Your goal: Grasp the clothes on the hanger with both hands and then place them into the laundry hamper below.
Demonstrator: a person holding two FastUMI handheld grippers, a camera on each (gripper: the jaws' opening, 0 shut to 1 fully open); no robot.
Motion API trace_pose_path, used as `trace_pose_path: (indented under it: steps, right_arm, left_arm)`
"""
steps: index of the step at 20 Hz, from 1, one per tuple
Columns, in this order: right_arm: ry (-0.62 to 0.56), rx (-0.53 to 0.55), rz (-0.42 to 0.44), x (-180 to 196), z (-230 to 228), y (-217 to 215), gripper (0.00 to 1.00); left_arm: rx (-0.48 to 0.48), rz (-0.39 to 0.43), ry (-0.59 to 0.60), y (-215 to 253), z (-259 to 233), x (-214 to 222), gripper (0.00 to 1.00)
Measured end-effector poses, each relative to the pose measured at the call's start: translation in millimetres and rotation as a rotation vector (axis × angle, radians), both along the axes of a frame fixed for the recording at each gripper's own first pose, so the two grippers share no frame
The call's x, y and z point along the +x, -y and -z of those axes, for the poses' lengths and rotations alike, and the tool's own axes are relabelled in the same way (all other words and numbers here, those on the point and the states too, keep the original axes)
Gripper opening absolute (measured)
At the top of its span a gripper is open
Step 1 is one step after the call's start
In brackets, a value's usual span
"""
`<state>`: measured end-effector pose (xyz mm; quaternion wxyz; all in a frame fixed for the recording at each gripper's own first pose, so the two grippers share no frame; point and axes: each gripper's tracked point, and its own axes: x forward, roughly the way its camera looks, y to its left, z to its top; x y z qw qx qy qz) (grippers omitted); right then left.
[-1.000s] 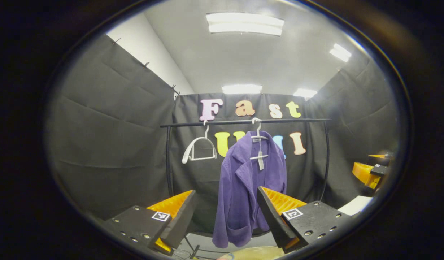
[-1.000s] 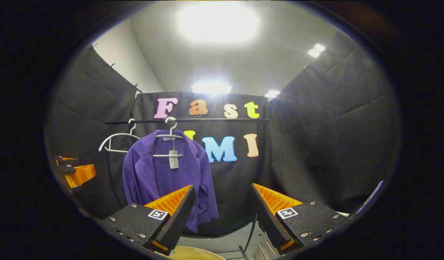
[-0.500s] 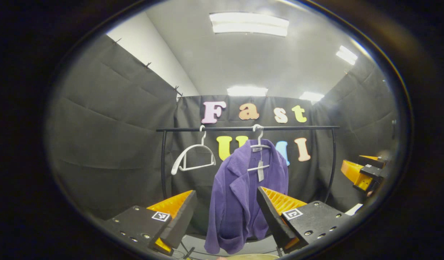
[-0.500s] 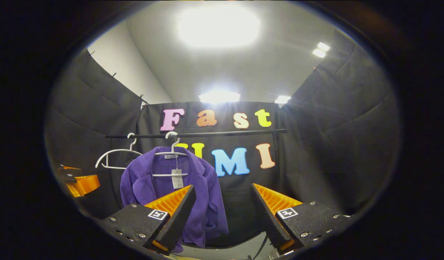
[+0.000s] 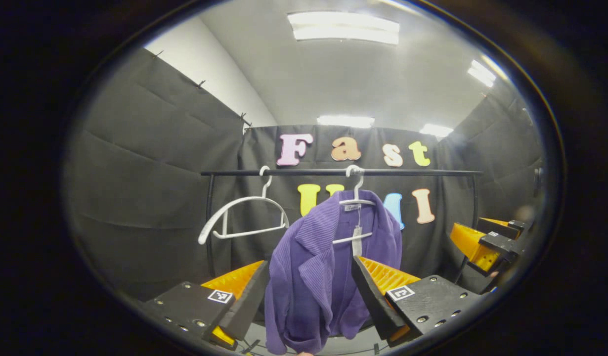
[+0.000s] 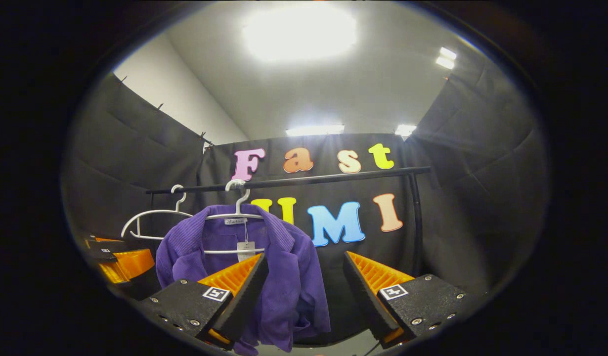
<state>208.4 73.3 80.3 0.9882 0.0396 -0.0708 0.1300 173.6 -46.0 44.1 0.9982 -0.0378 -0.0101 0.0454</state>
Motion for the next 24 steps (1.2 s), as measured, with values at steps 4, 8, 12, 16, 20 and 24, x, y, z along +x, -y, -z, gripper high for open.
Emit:
trace_pose_path:
  steps: [4, 8, 12, 16, 20, 24]
  right_arm:
    - [0.001, 0.037, -0.068, 29, 2, -17, 0.94]
    - [-0.009, 0.028, -0.114, 58, 11, -31, 0.94]
    - [-0.053, 0.048, -0.161, 86, 26, -49, 0.94]
    - [-0.061, 0.023, -0.183, 114, 37, -59, 0.94]
    - [-0.073, -0.002, -0.206, 140, 51, -73, 0.94]
    - [-0.130, 0.021, -0.245, 154, 69, -91, 0.94]
  left_arm:
    - [-0.015, -0.014, -0.019, 12, 12, 30, 0.96]
    - [0.012, -0.052, -0.057, 17, 26, 58, 0.96]
    - [0.011, -0.087, -0.089, 21, 42, 82, 1.00]
    - [0.038, -0.141, -0.114, 15, 54, 101, 0.96]
    - [0.034, -0.187, -0.114, 9, 59, 115, 0.96]
    - [0.054, -0.228, -0.096, 5, 61, 124, 1.00]
